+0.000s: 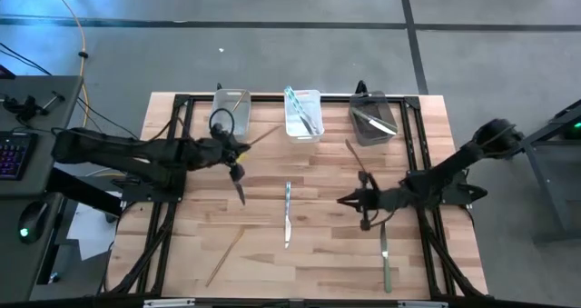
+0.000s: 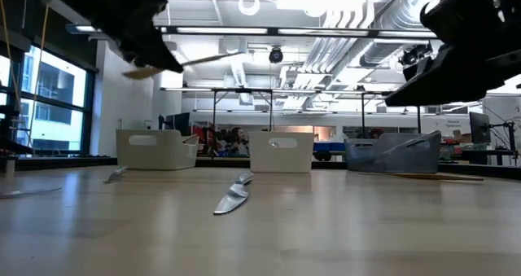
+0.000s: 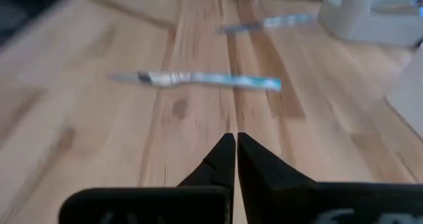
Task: Sort silverware by color (type)
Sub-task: Put the bottom right gold table knife into the gray bin
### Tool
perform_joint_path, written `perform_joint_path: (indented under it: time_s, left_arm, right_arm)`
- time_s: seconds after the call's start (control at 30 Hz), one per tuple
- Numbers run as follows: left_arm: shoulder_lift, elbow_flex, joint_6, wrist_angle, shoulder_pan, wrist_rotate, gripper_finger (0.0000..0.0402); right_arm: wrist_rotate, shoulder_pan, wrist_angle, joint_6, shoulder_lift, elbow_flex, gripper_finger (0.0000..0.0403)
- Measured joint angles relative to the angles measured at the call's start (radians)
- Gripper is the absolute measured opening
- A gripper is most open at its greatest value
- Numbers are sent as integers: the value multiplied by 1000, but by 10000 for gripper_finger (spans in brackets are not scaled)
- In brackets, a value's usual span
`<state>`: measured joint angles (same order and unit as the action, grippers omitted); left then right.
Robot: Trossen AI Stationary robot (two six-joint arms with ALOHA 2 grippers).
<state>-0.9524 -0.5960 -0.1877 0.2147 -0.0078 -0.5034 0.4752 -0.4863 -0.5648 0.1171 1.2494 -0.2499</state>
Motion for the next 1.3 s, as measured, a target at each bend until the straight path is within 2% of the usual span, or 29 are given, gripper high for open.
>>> perform_joint_path:
  time_s: [0.17, 0.53, 0.8, 0.97, 1.13, 1.3]
  left_arm:
    - [37, 76, 6, -46, 137, 0, 1]
    - [57, 192, 74, -278, 446, 129, 1]
    - [50, 296, 96, -398, 573, 175, 1]
    - [29, 357, 114, -553, 656, 223, 1]
    - [-25, 363, 146, -630, 718, 313, 1]
    - [-112, 363, 141, -653, 744, 321, 1]
  right_arm:
    - [-54, 69, -218, -71, -32, 106, 0]
    - [-64, 113, -230, -80, -26, 104, 0]
    - [-64, 114, -230, -83, -26, 104, 0]
    - [-63, 114, -233, -92, -26, 104, 0]
    - [-60, 114, -233, -99, -26, 104, 0]
    - [-60, 114, -234, -97, -26, 104, 0]
